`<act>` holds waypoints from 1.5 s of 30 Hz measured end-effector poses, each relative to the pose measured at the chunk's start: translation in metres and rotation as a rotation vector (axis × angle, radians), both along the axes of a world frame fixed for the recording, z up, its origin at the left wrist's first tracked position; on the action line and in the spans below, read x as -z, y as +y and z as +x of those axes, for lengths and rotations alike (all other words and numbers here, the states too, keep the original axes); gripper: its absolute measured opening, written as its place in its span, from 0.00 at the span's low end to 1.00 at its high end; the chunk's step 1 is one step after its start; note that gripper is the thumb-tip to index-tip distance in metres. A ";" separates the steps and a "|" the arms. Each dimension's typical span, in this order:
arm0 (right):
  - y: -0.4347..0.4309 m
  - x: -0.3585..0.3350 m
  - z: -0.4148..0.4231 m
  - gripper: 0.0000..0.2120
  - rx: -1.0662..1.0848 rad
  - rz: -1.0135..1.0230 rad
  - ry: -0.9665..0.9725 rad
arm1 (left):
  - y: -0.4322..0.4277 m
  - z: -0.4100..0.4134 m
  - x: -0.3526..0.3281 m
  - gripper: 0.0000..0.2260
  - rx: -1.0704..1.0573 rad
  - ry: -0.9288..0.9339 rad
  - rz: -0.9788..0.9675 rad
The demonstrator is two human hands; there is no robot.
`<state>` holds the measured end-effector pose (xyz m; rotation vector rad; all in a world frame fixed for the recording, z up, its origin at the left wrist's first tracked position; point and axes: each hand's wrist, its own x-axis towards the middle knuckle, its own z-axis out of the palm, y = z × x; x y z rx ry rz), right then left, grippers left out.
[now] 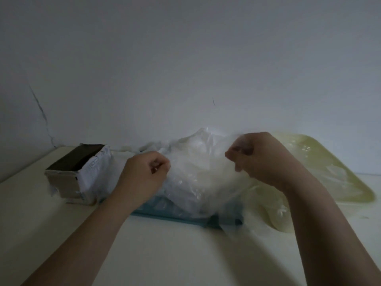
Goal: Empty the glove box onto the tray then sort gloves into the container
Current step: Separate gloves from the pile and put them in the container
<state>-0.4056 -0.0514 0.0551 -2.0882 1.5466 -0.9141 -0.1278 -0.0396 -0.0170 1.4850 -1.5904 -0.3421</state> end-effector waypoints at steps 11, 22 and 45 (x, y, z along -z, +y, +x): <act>0.014 -0.010 -0.003 0.06 -0.380 0.191 0.121 | -0.070 -0.053 0.002 0.06 0.251 -0.550 0.237; 0.011 -0.006 0.006 0.03 -0.429 0.106 0.196 | -0.022 -0.035 -0.033 0.09 0.038 0.224 -0.053; 0.006 0.018 0.043 0.05 -0.338 -0.292 -0.046 | 0.011 -0.014 -0.030 0.24 0.414 0.870 0.386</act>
